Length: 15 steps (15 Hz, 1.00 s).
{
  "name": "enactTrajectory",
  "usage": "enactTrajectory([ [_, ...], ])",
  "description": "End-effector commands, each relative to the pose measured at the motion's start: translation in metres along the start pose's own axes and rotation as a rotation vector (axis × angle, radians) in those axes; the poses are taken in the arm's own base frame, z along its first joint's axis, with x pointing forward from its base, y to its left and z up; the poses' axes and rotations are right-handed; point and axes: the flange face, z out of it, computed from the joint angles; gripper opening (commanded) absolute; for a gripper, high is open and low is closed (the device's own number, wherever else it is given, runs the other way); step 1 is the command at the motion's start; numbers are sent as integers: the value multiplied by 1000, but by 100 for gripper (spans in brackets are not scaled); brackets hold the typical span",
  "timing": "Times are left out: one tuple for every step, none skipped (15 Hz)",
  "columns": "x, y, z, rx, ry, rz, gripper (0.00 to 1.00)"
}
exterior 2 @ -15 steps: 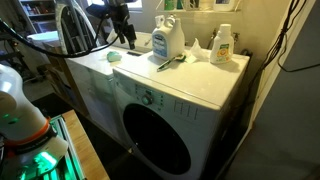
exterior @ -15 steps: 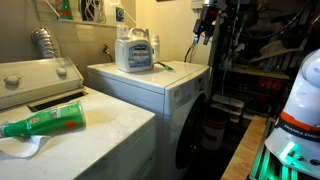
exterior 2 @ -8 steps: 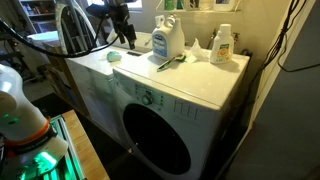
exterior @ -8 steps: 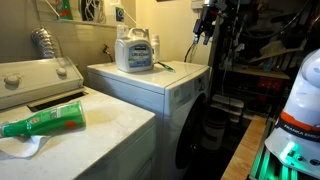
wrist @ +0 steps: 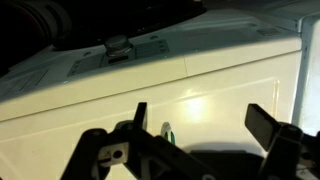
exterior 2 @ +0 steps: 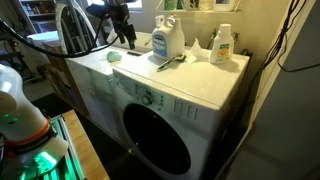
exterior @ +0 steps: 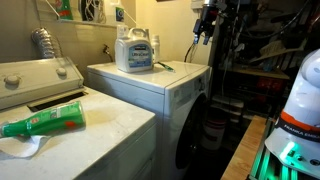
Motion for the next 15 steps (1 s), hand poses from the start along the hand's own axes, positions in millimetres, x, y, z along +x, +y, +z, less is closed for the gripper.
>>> enactTrajectory([
  [14, -3, 6, -12, -1, -19, 100],
  [23, -5, 12, -32, 8, -25, 100],
  [32, -7, 18, -41, 14, -40, 100],
  [41, -10, 25, -48, 23, -48, 100],
  [50, -10, 32, -64, 34, -43, 100],
  [59, -10, 39, -79, 44, -43, 100],
  [67, -9, 47, -87, 51, -45, 100],
  [74, -7, 52, -99, 62, -46, 100],
  [81, -2, 59, -106, 70, -44, 100],
  [87, 1, 64, -102, 74, -43, 100],
  [94, 6, 70, -97, 86, -37, 100],
  [100, 9, 78, -100, 91, -35, 100],
  [106, 11, 85, -102, 93, -31, 100],
  [111, 12, 92, -103, 94, -29, 100],
  [116, 13, 99, -96, 94, -26, 100],
])
